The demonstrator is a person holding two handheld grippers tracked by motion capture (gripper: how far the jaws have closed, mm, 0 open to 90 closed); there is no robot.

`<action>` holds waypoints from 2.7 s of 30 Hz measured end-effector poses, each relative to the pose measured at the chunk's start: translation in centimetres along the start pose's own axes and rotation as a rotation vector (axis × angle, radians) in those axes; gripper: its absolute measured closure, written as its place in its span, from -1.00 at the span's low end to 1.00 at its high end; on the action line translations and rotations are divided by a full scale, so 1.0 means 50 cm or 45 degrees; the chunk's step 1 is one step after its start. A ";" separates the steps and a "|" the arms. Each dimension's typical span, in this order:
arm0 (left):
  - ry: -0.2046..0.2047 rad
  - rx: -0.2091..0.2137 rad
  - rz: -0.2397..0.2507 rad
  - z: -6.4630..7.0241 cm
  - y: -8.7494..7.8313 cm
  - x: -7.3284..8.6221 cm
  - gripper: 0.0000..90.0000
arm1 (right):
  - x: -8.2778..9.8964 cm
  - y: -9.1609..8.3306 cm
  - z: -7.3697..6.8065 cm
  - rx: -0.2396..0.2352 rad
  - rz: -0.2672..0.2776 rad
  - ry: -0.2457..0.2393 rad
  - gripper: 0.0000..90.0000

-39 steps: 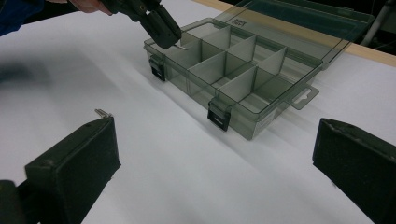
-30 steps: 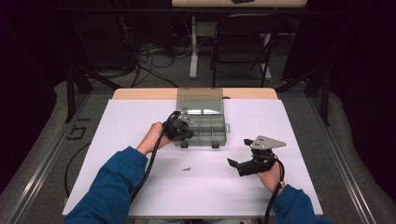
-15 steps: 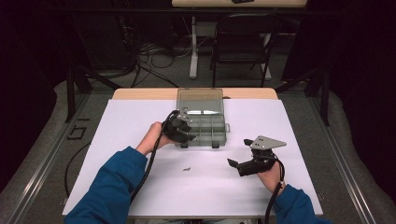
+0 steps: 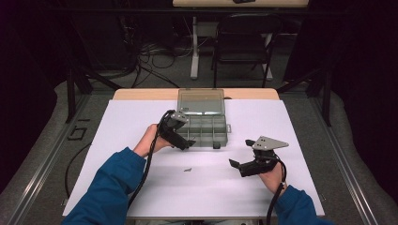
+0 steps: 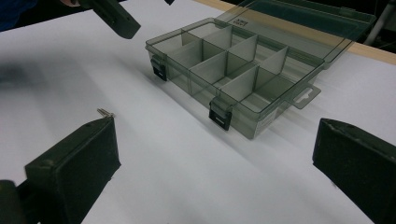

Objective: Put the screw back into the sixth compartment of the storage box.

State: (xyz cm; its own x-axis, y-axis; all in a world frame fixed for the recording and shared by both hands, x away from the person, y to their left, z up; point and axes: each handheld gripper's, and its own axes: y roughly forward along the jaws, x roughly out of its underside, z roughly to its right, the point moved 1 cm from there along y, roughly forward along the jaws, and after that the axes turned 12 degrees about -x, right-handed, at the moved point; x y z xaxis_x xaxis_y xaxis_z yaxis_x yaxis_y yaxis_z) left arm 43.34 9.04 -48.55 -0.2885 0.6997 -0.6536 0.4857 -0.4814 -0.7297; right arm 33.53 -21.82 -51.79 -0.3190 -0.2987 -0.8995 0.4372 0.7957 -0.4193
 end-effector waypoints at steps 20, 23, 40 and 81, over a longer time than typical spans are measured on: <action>0.029 0.029 0.008 0.043 -0.043 0.031 -1.00 | 0.001 0.002 0.000 -0.005 0.006 0.002 -1.00; 0.033 0.035 0.007 0.047 -0.045 0.035 -1.00 | 0.001 0.001 0.001 -0.004 0.006 0.001 -1.00; 0.054 0.074 -0.009 0.066 -0.050 0.061 -1.00 | 0.001 0.000 0.000 -0.001 -0.001 0.000 -1.00; 0.151 0.124 -0.233 0.105 0.014 0.081 -0.43 | 0.002 0.003 0.000 -0.006 -0.007 -0.006 -1.00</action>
State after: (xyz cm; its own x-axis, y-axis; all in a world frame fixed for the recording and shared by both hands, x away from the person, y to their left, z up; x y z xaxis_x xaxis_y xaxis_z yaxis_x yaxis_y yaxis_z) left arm 38.16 8.76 -52.78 -0.2625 0.8343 -0.4848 0.3509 -0.3855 -0.8534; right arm 33.57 -21.74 -51.91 -0.3172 -0.3056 -0.8978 0.4316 0.7964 -0.4236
